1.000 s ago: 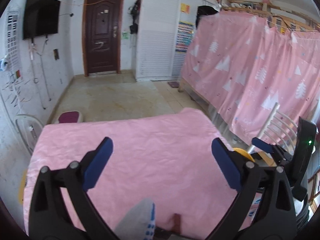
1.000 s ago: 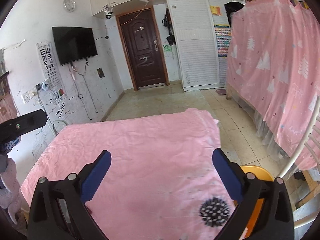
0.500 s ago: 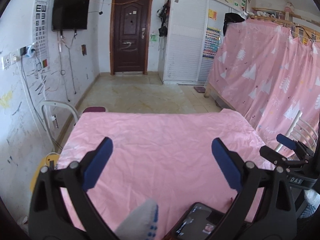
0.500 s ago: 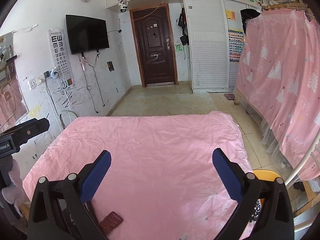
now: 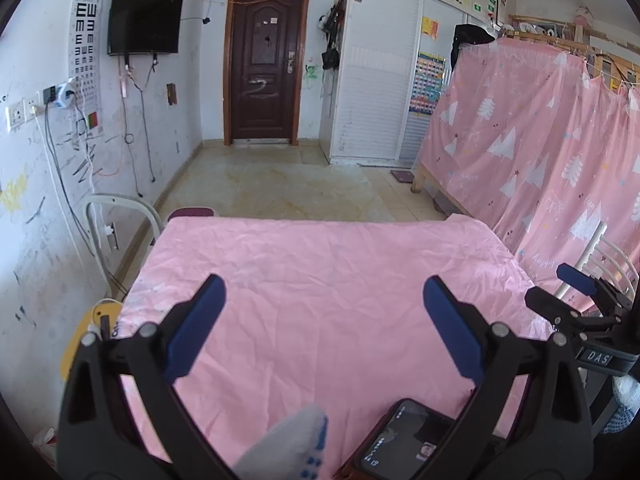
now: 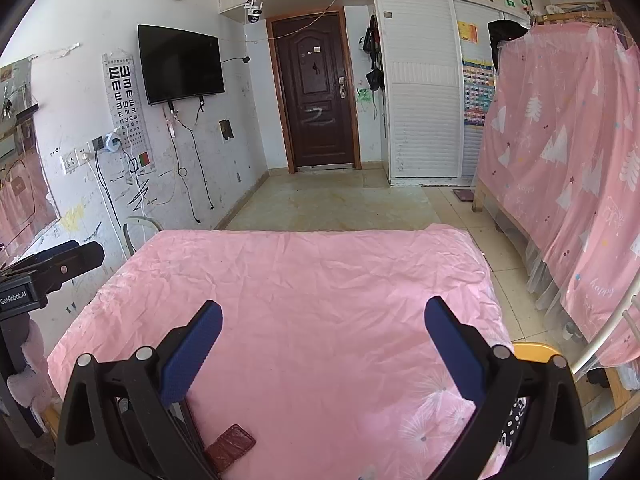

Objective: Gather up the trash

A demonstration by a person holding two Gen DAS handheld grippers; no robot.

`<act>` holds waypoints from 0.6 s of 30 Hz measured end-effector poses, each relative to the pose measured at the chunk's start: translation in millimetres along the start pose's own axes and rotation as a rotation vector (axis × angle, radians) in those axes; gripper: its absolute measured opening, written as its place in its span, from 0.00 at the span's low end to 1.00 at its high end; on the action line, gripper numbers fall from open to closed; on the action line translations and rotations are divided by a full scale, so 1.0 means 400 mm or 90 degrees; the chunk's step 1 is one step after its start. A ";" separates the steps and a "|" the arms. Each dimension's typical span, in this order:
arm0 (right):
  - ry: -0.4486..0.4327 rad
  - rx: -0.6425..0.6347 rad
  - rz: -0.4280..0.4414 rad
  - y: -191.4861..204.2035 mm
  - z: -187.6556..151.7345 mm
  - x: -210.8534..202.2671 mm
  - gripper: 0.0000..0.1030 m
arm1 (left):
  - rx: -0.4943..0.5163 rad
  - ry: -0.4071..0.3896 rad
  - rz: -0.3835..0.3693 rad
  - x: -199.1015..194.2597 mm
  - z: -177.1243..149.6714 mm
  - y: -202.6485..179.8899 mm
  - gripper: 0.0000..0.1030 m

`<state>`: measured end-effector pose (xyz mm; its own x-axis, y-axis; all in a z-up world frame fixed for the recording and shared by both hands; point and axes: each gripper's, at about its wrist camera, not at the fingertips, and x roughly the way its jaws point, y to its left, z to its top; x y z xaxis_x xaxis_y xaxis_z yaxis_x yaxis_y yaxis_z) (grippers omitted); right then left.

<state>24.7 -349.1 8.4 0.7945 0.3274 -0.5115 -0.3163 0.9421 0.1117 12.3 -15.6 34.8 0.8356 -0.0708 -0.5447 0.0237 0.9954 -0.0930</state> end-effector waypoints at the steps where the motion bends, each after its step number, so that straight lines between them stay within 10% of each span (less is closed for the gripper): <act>1: -0.001 0.000 -0.001 0.000 0.000 -0.001 0.89 | 0.001 0.000 0.000 0.000 0.000 0.000 0.92; 18: 0.004 -0.001 -0.001 -0.003 -0.002 -0.003 0.89 | 0.004 0.014 0.008 0.021 -0.009 -0.003 0.92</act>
<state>23.6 -350.5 8.4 0.7914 0.3258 -0.5173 -0.3160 0.9424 0.1102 17.4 -17.7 27.4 0.8239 -0.0589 -0.5637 0.0165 0.9966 -0.0801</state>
